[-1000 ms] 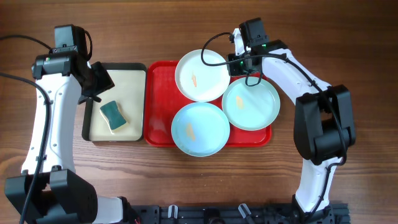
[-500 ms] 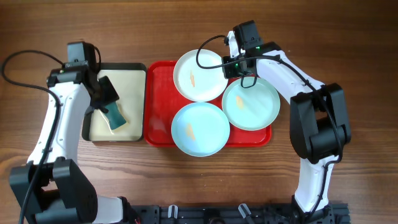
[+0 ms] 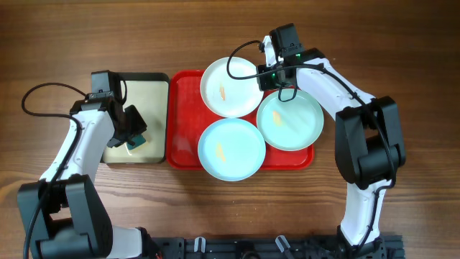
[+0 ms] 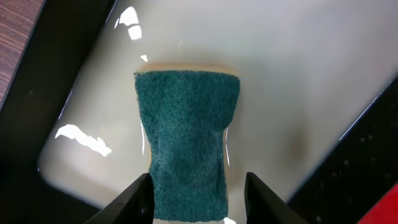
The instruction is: Clean dirty plates on tray and stack at the side
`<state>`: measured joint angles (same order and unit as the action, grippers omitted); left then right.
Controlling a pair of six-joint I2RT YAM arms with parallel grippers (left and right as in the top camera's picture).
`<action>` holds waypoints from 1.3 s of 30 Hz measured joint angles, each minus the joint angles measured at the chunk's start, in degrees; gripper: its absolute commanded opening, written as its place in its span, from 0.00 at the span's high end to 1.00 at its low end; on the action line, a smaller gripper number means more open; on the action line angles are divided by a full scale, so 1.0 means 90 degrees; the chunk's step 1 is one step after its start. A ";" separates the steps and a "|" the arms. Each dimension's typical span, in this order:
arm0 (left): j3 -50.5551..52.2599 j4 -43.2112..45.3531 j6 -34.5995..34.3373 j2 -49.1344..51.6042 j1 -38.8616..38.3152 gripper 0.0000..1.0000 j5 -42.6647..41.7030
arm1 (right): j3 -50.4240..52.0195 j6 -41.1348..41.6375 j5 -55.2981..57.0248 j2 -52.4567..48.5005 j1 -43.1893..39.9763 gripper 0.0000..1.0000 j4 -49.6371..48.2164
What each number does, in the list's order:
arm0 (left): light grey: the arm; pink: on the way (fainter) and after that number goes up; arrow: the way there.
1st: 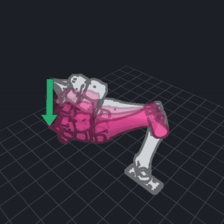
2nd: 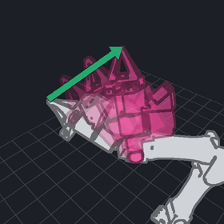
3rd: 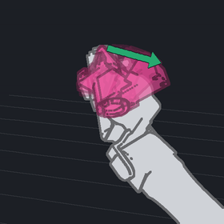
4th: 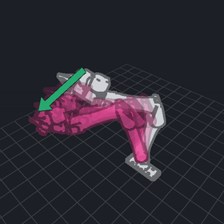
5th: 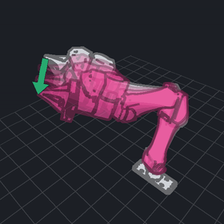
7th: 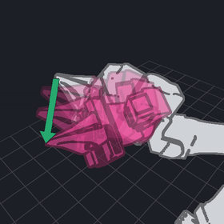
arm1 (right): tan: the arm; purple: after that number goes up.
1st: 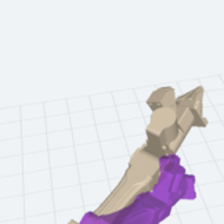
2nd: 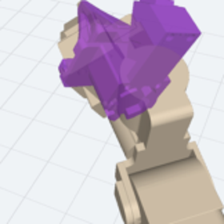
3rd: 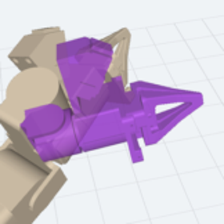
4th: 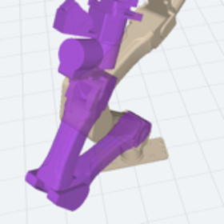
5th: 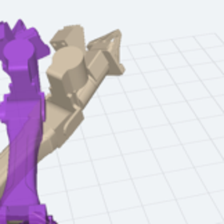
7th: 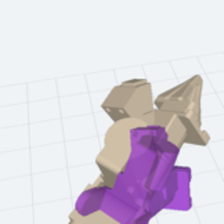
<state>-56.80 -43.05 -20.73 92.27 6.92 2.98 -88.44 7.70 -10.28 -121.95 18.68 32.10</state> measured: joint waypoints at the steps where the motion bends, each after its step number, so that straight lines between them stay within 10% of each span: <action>1: 0.0032 0.0029 0.0000 0.0000 0.0000 0.56 -0.0010 | 0.0000 0.0000 0.0000 0.0000 0.0000 0.93 0.0000; 10: 0.0631 0.0984 -0.0024 0.0000 0.0000 0.66 0.0012 | 0.0000 0.0000 0.0000 0.0000 0.0000 0.96 -0.0002; 16: 0.0801 0.1222 -0.0056 0.0000 0.0002 0.96 0.0100 | 0.0000 0.0000 0.0000 0.0000 0.0000 0.96 -0.0002; 31: 0.0862 0.2079 0.0758 0.0012 0.0002 0.96 -0.0338 | 0.0000 0.0000 0.0000 0.0000 0.0000 0.95 -0.0005; 39: 0.0585 0.2079 0.1297 -0.0032 0.0002 0.96 -0.0622 | 0.0000 -0.0024 -0.0002 0.0000 0.0000 0.77 -0.0005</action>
<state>-51.53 -24.34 -9.06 91.98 6.94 -2.61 -88.44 7.49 -10.31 -121.95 18.68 32.05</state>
